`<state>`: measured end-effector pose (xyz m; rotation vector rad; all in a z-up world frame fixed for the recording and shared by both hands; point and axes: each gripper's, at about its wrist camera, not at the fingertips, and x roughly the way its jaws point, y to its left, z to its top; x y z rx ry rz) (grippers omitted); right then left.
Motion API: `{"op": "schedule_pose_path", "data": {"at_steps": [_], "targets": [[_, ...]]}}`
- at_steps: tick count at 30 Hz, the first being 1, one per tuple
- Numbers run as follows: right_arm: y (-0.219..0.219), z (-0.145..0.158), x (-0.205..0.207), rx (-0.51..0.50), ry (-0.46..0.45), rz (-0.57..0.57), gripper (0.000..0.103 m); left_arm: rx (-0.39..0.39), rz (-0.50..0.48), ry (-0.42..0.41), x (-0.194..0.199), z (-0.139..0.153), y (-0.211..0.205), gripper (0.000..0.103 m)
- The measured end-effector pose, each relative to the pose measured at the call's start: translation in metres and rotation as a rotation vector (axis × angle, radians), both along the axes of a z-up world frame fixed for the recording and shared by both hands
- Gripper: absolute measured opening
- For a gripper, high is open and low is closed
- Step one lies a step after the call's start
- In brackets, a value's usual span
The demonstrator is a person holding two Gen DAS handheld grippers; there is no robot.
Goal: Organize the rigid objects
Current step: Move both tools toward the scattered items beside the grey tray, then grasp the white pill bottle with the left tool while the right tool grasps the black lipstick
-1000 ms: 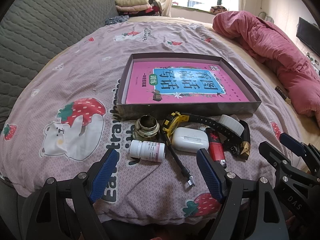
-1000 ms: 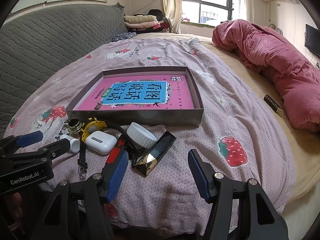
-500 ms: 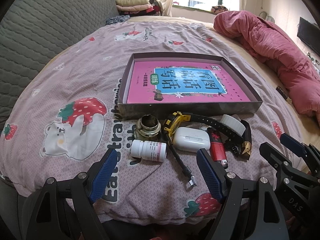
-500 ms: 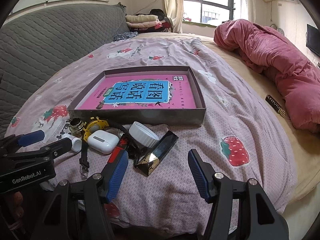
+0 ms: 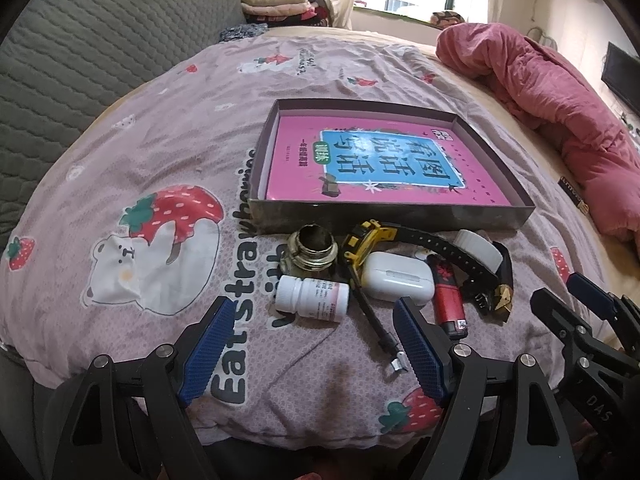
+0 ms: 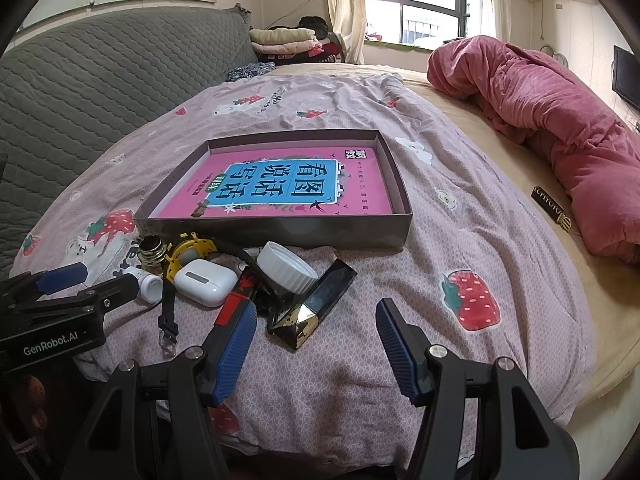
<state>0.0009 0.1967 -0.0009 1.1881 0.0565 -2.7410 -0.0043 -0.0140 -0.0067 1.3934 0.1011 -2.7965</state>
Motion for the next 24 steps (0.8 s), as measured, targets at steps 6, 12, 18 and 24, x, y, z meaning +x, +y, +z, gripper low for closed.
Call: {"op": "schedule_pose_path", "data": {"at_steps": [6,12,18,24], "targets": [[0.0,-0.001,0.0,-0.004,-0.005,-0.002,0.062,0.018,0.015,-0.029,-0.003,-0.005,-0.016,0.082],[0.001,-0.002,-0.001,-0.005,-0.008,-0.003,0.062,0.051,0.039,-0.075,-0.009,-0.014,-0.033,0.082],[0.004,-0.004,-0.004,-0.014,-0.017,-0.009,0.062,0.052,0.01,-0.081,-0.013,-0.02,-0.031,0.082],[0.005,-0.01,-0.007,-0.016,-0.028,-0.006,0.062,0.012,-0.015,-0.069,-0.02,-0.024,-0.022,0.082]]}}
